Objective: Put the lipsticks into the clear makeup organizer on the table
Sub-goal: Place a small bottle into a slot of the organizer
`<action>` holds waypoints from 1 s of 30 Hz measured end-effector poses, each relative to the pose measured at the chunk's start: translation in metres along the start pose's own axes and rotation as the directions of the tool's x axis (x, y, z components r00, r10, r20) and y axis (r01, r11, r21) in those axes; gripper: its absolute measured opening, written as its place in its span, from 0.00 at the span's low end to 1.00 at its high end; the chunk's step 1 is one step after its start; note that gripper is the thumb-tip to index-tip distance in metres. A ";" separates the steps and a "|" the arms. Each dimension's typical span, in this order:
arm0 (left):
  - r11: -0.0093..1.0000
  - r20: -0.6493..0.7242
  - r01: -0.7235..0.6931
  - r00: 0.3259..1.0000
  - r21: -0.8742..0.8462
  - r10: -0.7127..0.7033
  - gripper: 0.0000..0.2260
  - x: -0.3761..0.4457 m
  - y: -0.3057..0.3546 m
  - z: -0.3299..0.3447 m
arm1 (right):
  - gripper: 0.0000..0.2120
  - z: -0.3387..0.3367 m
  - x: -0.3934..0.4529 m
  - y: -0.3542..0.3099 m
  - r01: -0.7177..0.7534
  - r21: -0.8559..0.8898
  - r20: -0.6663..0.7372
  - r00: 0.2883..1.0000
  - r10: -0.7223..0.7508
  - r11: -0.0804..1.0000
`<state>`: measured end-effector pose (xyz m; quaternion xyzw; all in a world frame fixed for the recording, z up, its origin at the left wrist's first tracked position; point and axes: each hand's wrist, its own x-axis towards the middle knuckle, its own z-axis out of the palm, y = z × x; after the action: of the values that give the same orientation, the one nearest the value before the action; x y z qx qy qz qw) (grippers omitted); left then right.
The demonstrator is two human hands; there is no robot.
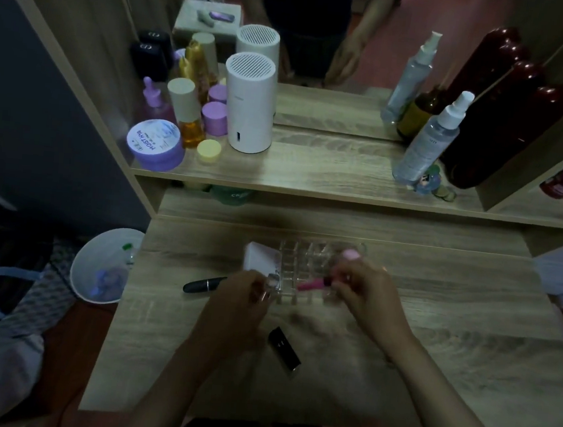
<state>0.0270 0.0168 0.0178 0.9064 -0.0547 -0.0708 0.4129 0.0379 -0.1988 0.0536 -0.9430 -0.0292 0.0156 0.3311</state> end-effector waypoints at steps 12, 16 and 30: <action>0.979 -0.188 -0.194 0.966 -0.068 0.179 0.09 0.078 0.041 -0.021 | 0.12 0.008 0.058 -0.025 0.073 -0.008 -0.168 0.983 -0.073 0.997; 0.980 -0.138 -0.183 0.976 -0.080 0.171 0.09 0.087 0.036 -0.011 | 0.15 0.013 0.060 -0.024 0.082 -0.047 -0.102 0.991 -0.087 0.995; 0.982 -0.048 -0.189 0.981 -0.027 0.188 0.07 0.092 0.020 0.005 | 0.14 0.025 0.063 -0.020 0.129 -0.115 -0.042 0.990 -0.135 0.985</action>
<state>0.1156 -0.0148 0.0220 0.8918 -0.1300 -0.0118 0.4333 0.0991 -0.1635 0.0455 -0.9561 -0.0841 -0.0315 0.2788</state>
